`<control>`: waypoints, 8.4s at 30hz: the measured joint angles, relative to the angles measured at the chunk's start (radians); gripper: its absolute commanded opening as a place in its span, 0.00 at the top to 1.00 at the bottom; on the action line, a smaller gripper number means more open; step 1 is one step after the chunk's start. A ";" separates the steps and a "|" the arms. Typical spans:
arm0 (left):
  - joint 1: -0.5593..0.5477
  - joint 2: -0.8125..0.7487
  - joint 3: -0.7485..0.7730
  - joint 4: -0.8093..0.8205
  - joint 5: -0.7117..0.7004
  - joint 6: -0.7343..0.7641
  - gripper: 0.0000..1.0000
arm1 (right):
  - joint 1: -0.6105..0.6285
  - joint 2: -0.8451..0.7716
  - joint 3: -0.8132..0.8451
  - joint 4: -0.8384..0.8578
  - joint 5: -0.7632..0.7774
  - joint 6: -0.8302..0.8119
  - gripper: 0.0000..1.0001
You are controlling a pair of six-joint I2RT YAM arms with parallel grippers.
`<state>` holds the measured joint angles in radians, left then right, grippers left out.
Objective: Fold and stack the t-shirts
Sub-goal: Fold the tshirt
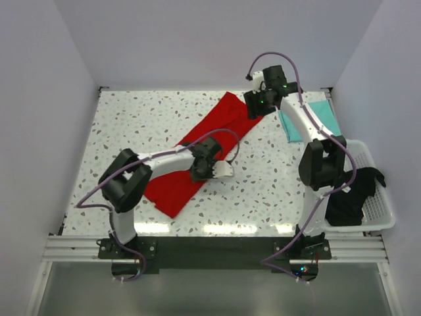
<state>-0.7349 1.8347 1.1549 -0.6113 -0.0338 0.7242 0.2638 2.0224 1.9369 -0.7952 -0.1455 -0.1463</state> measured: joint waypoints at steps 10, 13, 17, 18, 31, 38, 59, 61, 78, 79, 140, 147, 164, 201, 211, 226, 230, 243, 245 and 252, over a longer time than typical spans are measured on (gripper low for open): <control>-0.204 0.121 0.385 -0.113 0.395 -0.246 0.74 | -0.072 0.000 -0.121 -0.090 -0.083 -0.002 0.61; -0.138 0.013 0.327 -0.100 0.478 -0.272 0.74 | -0.049 0.000 -0.127 -0.093 -0.104 0.000 0.64; 0.024 -0.164 0.196 -0.046 0.568 -0.326 0.70 | 0.006 0.002 -0.146 -0.077 -0.108 0.010 0.65; 0.073 -0.208 0.161 -0.026 0.584 -0.345 0.70 | 0.027 0.006 -0.152 -0.072 -0.105 0.013 0.67; 0.383 -0.496 -0.074 0.117 0.663 -0.494 0.70 | 0.117 0.279 -0.017 -0.048 0.120 -0.006 0.71; 0.439 -0.549 -0.177 0.155 0.698 -0.550 0.69 | 0.151 0.425 0.206 -0.010 0.264 -0.129 0.69; 0.378 -0.344 -0.286 0.242 0.603 -0.541 0.73 | 0.195 0.288 -0.020 0.214 0.359 -0.335 0.46; 0.355 -0.288 -0.278 0.241 0.583 -0.541 0.75 | 0.195 0.267 -0.007 0.163 0.331 -0.314 0.46; 0.063 -0.142 -0.214 0.167 0.458 -0.466 0.86 | 0.088 0.048 -0.010 -0.158 0.011 -0.194 0.50; 0.049 -0.143 -0.213 0.161 0.459 -0.457 0.85 | 0.071 0.025 -0.031 -0.171 -0.015 -0.200 0.50; 0.007 -1.099 -0.802 0.105 0.522 0.410 0.48 | 0.870 -0.505 -1.130 0.317 0.056 -0.345 0.87; 0.007 -1.116 -0.815 0.101 0.520 0.394 0.48 | 0.870 -0.509 -1.129 0.321 0.077 -0.346 1.00; 0.007 -1.120 -0.826 0.100 0.521 0.394 0.48 | 0.868 -0.561 -1.009 0.254 0.046 -0.339 1.00; -0.061 -0.797 -0.823 0.410 0.571 0.475 0.58 | 0.725 -0.875 -1.421 0.306 -0.009 -0.857 0.53; -0.079 -0.729 -0.832 0.471 0.560 0.526 0.79 | 0.725 -0.830 -1.435 0.425 -0.014 -0.919 0.86; -0.301 -0.885 -0.733 0.281 0.533 0.411 1.00 | 0.872 -0.963 -1.316 0.204 -0.049 -0.790 1.00; -0.323 -0.925 -0.665 0.208 0.533 0.314 1.00 | 0.892 -1.030 -1.236 0.125 -0.058 -0.743 1.00; -0.005 -0.807 -0.537 0.224 0.566 0.298 1.00 | 0.578 -0.944 -1.160 0.132 -0.061 -0.859 1.00; 0.031 -0.769 -0.526 0.243 0.574 0.320 1.00 | 0.528 -0.896 -1.129 0.153 -0.073 -0.890 1.00; 0.178 -0.614 -0.451 0.326 0.592 0.414 1.00 | 0.382 -0.743 -1.063 0.237 -0.115 -0.990 1.00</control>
<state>-0.5571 1.2209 0.7040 -0.2852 0.5587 1.1381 0.6456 1.2793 0.8742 -0.5579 -0.2607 -1.1366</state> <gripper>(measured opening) 0.028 0.027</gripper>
